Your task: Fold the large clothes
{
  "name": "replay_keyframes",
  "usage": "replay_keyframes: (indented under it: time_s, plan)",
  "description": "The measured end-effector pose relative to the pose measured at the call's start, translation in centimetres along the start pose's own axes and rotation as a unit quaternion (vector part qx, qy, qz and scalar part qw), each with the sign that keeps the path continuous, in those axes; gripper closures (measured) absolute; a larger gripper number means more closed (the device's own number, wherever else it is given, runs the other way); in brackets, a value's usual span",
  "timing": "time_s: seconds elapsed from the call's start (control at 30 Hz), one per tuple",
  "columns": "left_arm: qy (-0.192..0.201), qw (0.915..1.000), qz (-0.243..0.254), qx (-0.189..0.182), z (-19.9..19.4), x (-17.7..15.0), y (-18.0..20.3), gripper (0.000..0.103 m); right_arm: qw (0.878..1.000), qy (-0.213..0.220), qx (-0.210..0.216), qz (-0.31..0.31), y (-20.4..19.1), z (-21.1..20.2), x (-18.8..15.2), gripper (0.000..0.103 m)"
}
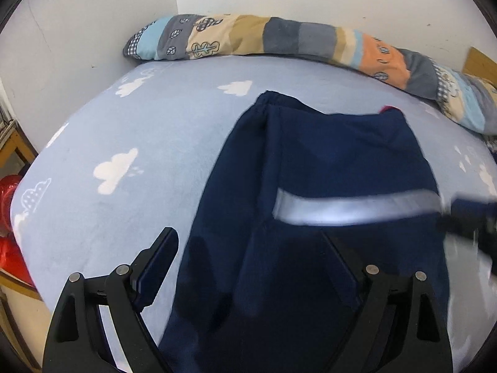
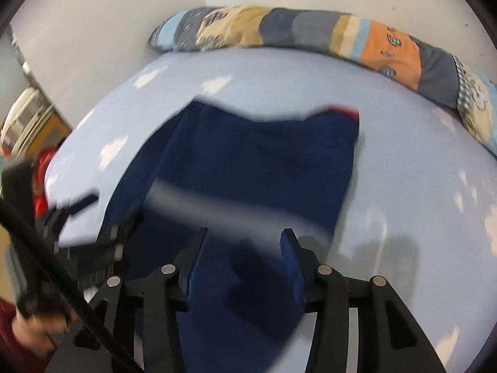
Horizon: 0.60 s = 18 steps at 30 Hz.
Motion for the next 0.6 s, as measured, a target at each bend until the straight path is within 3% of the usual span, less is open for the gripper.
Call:
replay_keyframes:
  time_s: [0.17, 0.23, 0.33, 0.4, 0.47, 0.6]
  plan:
    - [0.001, 0.9999, 0.002, -0.014, -2.7, -3.6, 0.6, 0.013, 0.999, 0.007, 0.024, 0.023, -2.5, -2.8, -6.7, 0.053]
    - [-0.014, 0.9999, -0.001, -0.009, -2.3, -5.0, 0.8, 0.013, 1.000, 0.008, 0.005, 0.006, -3.0, -2.6, -8.2, 0.053]
    - [-0.020, 0.9997, 0.008, 0.010, -1.0, -6.3, 0.8, 0.013, 1.000, -0.003, -0.015, -0.014, -2.3, -0.5, -8.9, 0.053]
    - [-0.024, 0.9997, 0.005, 0.001, -0.3, -6.6, 0.8, 0.012, 1.000, -0.019, -0.010, -0.004, -1.7, 1.0, -9.7, 0.051]
    - [-0.037, 0.9991, -0.013, -0.015, 0.3, -6.7, 0.4, 0.010, 1.000, -0.025, 0.001, 0.011, -1.0, 1.8, -10.1, 0.043]
    - [-0.023, 0.9996, -0.017, -0.009, -0.1, -6.6, 0.5, 0.012, 1.000, -0.026, 0.004, 0.004, -0.9, 1.8, -10.3, 0.042]
Point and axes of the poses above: each gripper's, at about its wrist camera, not at the fingertips, and z roughly the way its jaws point, y to its right, x to its top, the point moved 8 cm from there along z, roughly the way its jaws point, and after that the axes turned 11 degrees about x, right-handed, at the moved point
